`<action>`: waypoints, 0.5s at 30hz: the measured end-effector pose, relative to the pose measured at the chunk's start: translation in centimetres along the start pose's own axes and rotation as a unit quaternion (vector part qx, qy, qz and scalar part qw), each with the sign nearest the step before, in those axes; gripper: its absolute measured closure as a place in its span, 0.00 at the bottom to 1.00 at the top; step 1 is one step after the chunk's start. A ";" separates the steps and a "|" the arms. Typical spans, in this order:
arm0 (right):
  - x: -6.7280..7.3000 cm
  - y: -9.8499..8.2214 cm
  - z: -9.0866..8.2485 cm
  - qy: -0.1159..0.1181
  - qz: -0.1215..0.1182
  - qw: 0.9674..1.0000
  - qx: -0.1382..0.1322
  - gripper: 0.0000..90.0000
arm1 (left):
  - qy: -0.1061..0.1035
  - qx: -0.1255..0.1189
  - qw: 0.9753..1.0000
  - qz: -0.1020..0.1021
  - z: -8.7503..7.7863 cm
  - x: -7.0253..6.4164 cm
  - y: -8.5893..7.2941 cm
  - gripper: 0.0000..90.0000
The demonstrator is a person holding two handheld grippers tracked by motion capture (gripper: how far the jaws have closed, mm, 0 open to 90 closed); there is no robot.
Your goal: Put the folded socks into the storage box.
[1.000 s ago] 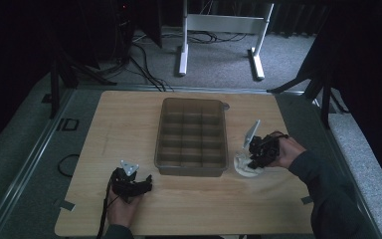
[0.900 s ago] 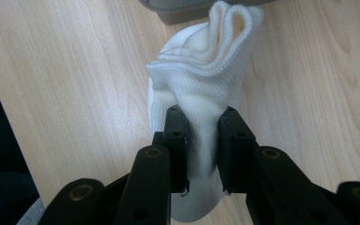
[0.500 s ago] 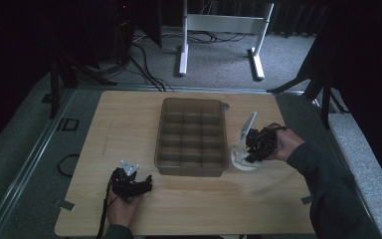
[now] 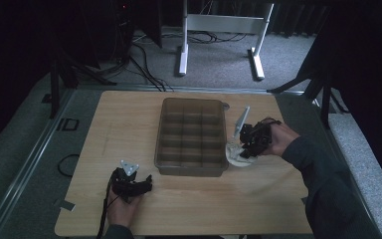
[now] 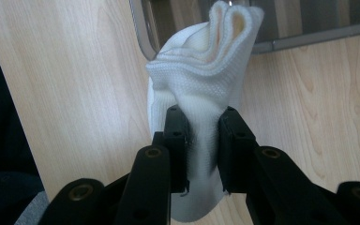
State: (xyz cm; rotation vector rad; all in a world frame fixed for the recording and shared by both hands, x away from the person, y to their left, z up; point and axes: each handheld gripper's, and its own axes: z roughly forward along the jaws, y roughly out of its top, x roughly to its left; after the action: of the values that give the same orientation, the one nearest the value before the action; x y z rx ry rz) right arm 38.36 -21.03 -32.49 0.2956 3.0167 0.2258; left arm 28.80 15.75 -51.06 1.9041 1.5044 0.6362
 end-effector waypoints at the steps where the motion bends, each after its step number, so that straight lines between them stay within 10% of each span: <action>1: 0.0 0.2 0.0 -0.001 -0.001 1.000 0.001 0.84 | 0.000 0.000 1.000 0.000 0.0 0.0 0.0 0.17; 15: 0.0 3.2 1.2 0.007 -0.020 1.000 -0.002 0.84 | 0.000 0.000 1.000 0.000 0.0 0.0 0.0 0.17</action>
State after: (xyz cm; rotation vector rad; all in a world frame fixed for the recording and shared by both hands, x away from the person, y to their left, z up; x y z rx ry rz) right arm 39.09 -17.73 -33.18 0.2328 3.0323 0.2315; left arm 28.80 15.75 -51.05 1.9052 1.5042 0.6355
